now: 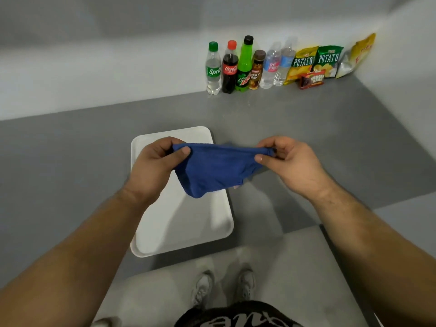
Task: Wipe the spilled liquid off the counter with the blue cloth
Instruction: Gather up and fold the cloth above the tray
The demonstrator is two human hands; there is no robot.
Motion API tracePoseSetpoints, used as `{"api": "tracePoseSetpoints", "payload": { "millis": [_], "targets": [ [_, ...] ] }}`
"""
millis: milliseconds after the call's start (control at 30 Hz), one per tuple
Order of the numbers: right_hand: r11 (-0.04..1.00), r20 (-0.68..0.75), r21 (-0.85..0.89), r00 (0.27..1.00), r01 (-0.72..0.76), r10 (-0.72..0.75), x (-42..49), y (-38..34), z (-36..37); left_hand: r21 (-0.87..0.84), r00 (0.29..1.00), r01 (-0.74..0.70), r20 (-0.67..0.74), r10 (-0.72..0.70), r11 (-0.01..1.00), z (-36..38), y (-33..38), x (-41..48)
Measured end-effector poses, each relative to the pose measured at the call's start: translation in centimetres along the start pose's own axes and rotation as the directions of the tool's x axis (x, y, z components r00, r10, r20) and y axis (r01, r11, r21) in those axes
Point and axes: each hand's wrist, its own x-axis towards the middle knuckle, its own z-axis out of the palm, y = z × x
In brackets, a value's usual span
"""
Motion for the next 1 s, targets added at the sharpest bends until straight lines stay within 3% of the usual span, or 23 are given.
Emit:
{"api": "tracePoseSetpoints", "payload": {
  "millis": [100, 200, 333, 400, 500, 667, 800, 900, 1000],
  "targets": [
    [0.997, 0.05, -0.073, 0.998, 0.03, -0.027, -2.5, -1.7, 1.8, -0.003, 0.994, -0.066, 0.088, 0.066, 0.998, -2.6, -0.3, -2.6],
    [0.977, 0.137, -0.212, 0.99, 0.013, 0.017, -6.4, -0.9, 3.6, 0.107, 0.967, -0.069, 0.253, 0.04, 0.992, -4.6, -2.5, -6.0],
    [0.887, 0.297, -0.461, 0.945, 0.018, 0.135, -11.2, 2.7, 6.4, 0.314, 0.898, -0.012, 0.421, -0.127, 0.949, -5.7, -6.5, -9.3],
    [0.856, 0.321, -0.514, 0.914, -0.053, 0.249, -12.8, 3.7, 7.6, 0.445, 0.841, 0.008, 0.481, -0.247, 0.896, -5.6, -7.8, -10.3],
    [0.845, 0.293, -0.518, 0.902, -0.13, 0.318, -13.6, 4.2, 8.2, 0.566, 0.808, 0.095, 0.437, -0.396, 0.819, -5.4, -8.8, -10.6],
    [0.915, 0.133, -0.334, 0.95, -0.225, 0.282, -10.6, 3.9, 8.2, 0.387, 0.857, 0.33, 0.26, -0.445, 0.861, -5.0, -8.9, -8.7],
    [0.862, -0.011, -0.43, 0.956, -0.269, 0.293, -6.9, 5.6, 9.6, 0.582, 0.908, 0.286, 0.088, -0.409, 0.761, -3.7, -9.8, -7.0],
    [0.805, -0.032, -0.46, 0.913, -0.375, 0.408, -5.6, 6.7, 10.6, 0.712, 0.926, 0.227, 0.054, -0.374, 0.664, -2.8, -10.4, -6.4],
    [0.757, -0.044, -0.501, 0.886, -0.42, 0.463, -5.7, 7.3, 11.1, 0.743, 0.93, 0.197, 0.064, -0.361, 0.64, -2.3, -10.5, -6.4]
  ]
}}
